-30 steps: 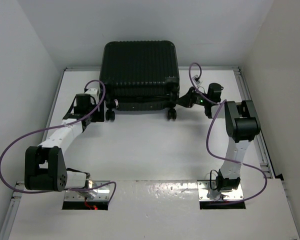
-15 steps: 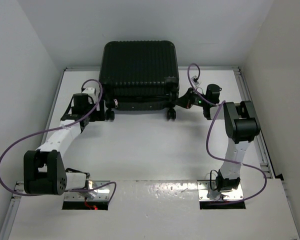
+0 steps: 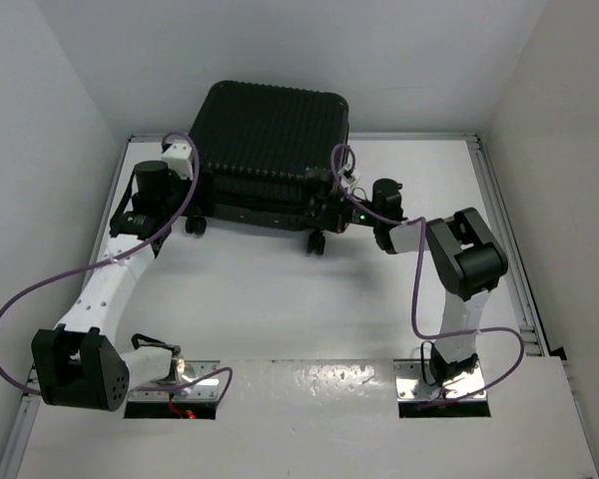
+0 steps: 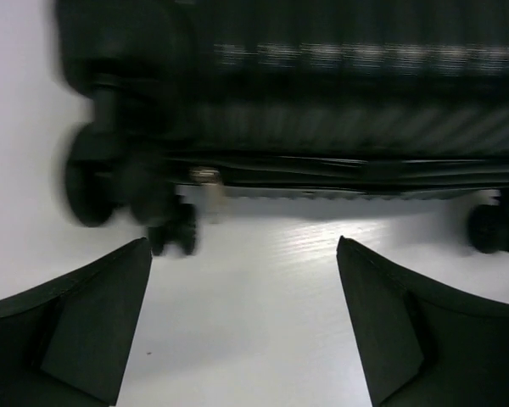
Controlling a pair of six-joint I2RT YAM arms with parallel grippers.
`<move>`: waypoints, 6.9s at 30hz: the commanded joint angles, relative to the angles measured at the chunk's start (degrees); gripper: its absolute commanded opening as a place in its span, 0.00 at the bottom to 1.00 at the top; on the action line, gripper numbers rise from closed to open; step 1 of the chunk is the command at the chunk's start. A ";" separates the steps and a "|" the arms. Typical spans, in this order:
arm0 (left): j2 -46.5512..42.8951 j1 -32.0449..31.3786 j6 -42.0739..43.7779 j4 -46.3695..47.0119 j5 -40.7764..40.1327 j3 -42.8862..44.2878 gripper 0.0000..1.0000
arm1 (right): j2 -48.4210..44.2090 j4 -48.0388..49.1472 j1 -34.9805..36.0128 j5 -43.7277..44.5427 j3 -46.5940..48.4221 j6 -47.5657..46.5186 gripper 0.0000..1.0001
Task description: Pack the luggage
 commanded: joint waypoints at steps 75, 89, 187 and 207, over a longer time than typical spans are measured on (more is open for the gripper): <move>25.29 3.33 19.73 -13.74 -5.17 21.32 0.14 | -17.78 -17.47 -2.47 18.26 -6.76 -21.15 0.00; 34.33 19.50 23.96 -13.74 -8.07 27.73 0.00 | -10.75 -16.43 -9.32 31.63 2.89 -28.53 0.00; 0.50 -5.19 29.85 -24.46 11.09 2.42 0.00 | -16.10 -3.15 -0.28 3.06 -8.34 2.24 0.64; -2.22 -6.86 27.12 -23.93 12.41 0.05 0.00 | 4.72 7.66 6.41 -6.07 5.54 -7.35 0.65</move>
